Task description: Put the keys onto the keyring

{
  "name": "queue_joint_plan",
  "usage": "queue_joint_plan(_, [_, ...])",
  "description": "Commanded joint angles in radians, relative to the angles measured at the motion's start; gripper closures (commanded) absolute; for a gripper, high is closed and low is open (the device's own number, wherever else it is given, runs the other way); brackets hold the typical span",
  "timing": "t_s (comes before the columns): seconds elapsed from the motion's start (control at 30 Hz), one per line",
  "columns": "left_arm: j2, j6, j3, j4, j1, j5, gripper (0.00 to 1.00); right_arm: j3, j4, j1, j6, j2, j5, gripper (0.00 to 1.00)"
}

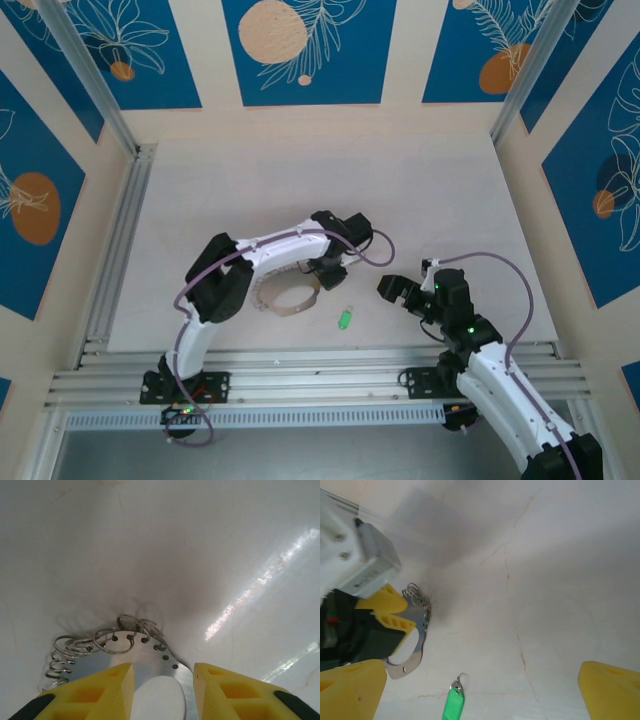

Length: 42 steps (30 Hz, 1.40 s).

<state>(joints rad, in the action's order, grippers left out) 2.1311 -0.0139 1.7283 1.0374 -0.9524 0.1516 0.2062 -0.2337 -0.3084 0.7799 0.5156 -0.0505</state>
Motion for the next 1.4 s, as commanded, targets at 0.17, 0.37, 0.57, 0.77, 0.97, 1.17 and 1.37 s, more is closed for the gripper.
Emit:
queue_joint_plan(0.17, [0.05,-0.056,0.034,0.029,-0.023,0.061,0.71,0.043,-0.039,-0.002,-0.03,0.032,0.023,0.01])
queue_joint_plan(0.37, [0.056,-0.064,0.051,0.033,-0.04,0.06,0.73,0.052,-0.043,0.001,-0.031,0.037,0.031,0.01])
queue_joint_plan(0.57, [0.059,-0.049,0.044,0.028,-0.052,0.067,0.73,0.053,-0.042,0.0,-0.032,0.041,0.033,0.01])
queue_joint_plan(0.77, [0.077,-0.041,0.036,0.022,-0.052,0.088,0.73,0.058,-0.043,-0.001,-0.037,0.041,0.034,0.01])
queue_joint_plan(0.97, [0.092,-0.038,0.03,0.018,-0.052,0.13,0.73,0.064,-0.036,0.0,-0.044,0.041,0.035,0.01])
queue_joint_plan(1.17, [0.098,-0.034,0.022,0.013,-0.053,0.149,0.73,0.062,-0.026,0.0,-0.042,0.05,0.029,0.01])
queue_joint_plan(1.37, [0.095,-0.032,0.008,0.013,-0.055,0.166,0.76,0.07,-0.029,0.0,-0.055,0.048,0.04,0.01])
